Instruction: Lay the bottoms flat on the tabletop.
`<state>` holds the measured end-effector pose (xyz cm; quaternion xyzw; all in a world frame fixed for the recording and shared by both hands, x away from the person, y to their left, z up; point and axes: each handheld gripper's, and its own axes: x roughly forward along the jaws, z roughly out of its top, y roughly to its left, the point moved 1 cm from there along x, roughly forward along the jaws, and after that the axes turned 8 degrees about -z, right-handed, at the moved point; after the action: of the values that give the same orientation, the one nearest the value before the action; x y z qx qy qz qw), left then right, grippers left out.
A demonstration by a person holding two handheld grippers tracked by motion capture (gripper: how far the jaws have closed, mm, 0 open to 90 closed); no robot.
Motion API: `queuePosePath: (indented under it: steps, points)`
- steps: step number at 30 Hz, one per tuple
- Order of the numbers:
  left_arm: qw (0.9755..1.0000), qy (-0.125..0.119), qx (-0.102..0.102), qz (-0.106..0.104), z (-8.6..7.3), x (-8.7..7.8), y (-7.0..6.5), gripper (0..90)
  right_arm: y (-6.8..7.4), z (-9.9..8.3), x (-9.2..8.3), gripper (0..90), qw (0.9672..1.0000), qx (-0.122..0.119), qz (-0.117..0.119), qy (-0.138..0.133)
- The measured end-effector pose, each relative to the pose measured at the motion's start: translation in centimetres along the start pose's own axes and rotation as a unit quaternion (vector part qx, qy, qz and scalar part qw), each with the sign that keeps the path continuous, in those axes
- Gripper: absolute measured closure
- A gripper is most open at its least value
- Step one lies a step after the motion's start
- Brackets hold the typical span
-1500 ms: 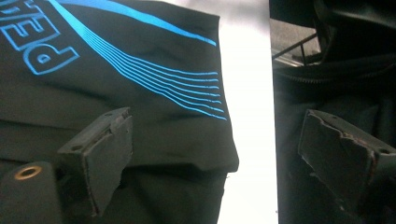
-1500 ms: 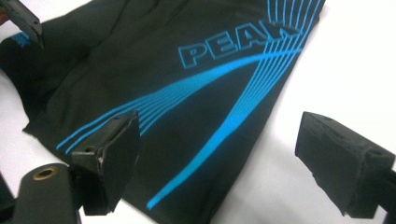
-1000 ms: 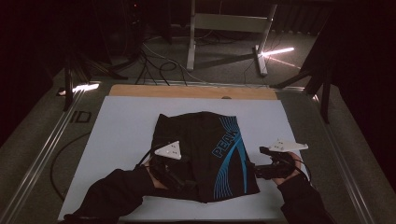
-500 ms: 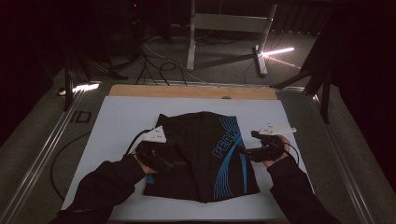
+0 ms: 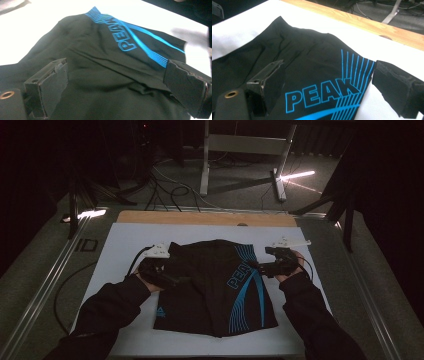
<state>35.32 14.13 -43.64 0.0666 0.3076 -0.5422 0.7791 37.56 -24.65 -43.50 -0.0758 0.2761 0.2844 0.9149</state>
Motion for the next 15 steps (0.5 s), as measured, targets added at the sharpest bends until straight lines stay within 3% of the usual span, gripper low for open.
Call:
queuePosePath:
  steps: [6, 15]
  points:
    - [0.9991, 0.004, -0.011, 0.041, 0.0, 0.0, 1.9, 8.9, -0.9, 0.1, 1.3, 11.2, 0.9999, 0.010, -0.012, -0.001]
    - [0.9965, -0.003, -0.033, 0.077, 0.0, -0.1, 5.1, 13.3, -2.4, 0.7, 3.2, 11.9, 0.9990, 0.028, -0.034, 0.002]
